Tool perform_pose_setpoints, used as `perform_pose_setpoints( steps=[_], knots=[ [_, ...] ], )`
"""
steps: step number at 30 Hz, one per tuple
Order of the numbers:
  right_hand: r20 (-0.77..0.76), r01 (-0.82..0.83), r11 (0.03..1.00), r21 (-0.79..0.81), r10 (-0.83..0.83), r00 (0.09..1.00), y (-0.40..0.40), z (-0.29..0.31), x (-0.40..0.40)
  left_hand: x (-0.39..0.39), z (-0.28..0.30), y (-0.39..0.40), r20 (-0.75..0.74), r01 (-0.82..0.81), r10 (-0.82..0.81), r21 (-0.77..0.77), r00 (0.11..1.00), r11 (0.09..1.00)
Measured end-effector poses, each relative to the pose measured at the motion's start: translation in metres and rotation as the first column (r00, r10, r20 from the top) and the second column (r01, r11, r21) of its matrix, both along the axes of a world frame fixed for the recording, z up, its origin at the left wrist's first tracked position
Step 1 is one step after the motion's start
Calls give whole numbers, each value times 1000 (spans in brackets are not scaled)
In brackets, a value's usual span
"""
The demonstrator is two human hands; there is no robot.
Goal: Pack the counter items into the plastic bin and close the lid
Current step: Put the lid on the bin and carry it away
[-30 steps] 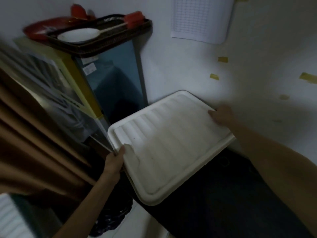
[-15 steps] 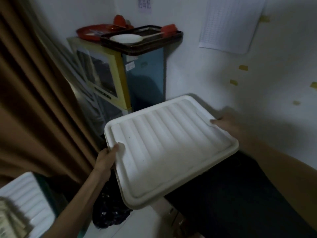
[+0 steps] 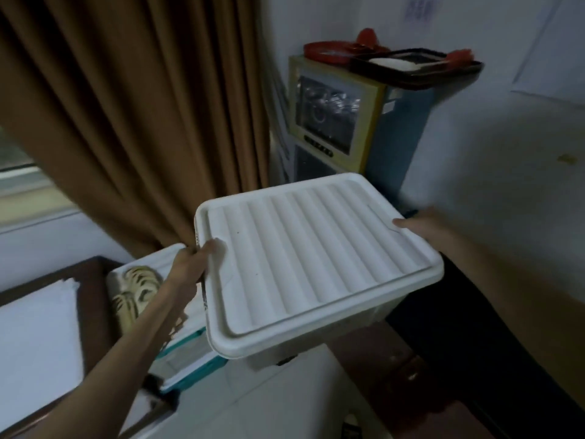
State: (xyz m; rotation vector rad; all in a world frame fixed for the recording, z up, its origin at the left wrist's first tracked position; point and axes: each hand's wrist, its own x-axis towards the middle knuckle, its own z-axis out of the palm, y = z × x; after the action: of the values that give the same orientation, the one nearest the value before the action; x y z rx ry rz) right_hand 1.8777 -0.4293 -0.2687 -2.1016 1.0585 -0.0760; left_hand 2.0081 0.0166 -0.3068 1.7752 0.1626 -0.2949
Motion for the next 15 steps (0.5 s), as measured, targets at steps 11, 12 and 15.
perform_pose_setpoints(
  steps=[11, 12, 15],
  knots=[
    [-91, -364, 924, 116, 375, 923, 225, -36, 159, -14, -37, 247, -75, -301, 304, 54, 950, 952],
    [-87, -401, 908, 124, 413, 907, 245, -40, 175, -13, -42, 266, -71, -329, 333, 64, 940, 942],
    [-66, -488, 863, 128, 499, 864, 307, -54, 224, -7, -54, 324, -75, -432, 440, 104, 895, 896]
  ],
)
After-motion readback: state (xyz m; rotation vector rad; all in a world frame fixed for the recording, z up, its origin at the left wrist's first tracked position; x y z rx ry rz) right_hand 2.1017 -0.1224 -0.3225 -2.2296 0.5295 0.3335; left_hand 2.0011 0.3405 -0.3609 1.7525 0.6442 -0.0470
